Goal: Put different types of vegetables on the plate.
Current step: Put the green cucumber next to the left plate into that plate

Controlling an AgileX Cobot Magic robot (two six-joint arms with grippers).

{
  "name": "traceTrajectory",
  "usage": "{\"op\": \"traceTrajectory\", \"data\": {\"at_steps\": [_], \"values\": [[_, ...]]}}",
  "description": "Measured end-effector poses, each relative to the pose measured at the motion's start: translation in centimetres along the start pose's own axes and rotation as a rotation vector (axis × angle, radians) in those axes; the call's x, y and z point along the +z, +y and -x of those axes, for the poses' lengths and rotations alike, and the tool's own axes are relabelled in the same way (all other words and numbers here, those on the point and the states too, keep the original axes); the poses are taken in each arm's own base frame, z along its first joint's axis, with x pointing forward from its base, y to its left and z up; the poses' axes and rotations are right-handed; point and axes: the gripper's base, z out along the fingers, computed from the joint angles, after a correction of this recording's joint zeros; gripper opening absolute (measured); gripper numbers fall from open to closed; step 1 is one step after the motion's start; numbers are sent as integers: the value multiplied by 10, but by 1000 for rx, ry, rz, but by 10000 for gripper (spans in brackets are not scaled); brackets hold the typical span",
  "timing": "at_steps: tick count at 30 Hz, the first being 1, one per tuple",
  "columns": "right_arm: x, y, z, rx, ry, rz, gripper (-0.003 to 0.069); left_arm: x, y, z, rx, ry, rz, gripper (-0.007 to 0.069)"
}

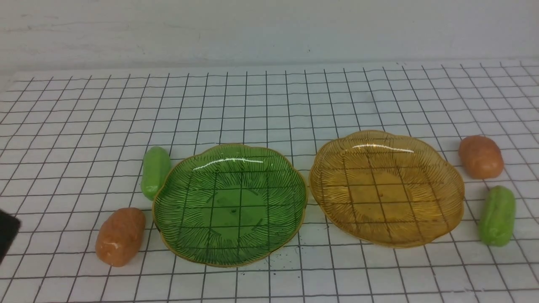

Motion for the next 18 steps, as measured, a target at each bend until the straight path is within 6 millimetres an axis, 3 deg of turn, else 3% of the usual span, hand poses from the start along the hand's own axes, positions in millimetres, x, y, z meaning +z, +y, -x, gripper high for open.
{"op": "traceTrajectory", "data": {"at_steps": [3, 4, 5, 7, 10, 11, 12, 13, 15, 16, 18], "values": [[19, -6, 3, -154, 344, -164, -14, 32, -4, -6, 103, 343, 87, -8], [19, -8, 1, -167, 382, -184, -14, 35, -4, -5, 105, 351, 96, -8], [27, -14, -1, -189, 526, -261, -14, 54, 0, -9, 152, 543, 149, -8], [38, -22, -4, -210, 700, -356, -14, 81, 5, -6, 211, 733, 220, -8], [47, -27, -6, -227, 804, -404, -14, 112, 12, 3, 275, 852, 288, -5], [53, -29, -9, -228, 865, -423, -14, 137, 17, 12, 319, 902, 340, 2], [54, -29, -9, -227, 872, -425, -14, 140, 18, 13, 324, 908, 347, 5], [57, -31, -12, -222, 907, -433, -14, 166, 26, 21, 350, 934, 409, 20], [58, -31, -14, -220, 922, -435, -14, 182, 32, 25, 360, 950, 452, 34], [58, -31, -14, -220, 927, -435, -14, 208, 44, 30, 363, 984, 523, 64], [58, -31, -14, -222, 929, -434, -14, 240, 64, 31, 365, 1038, 607, 113]]}}
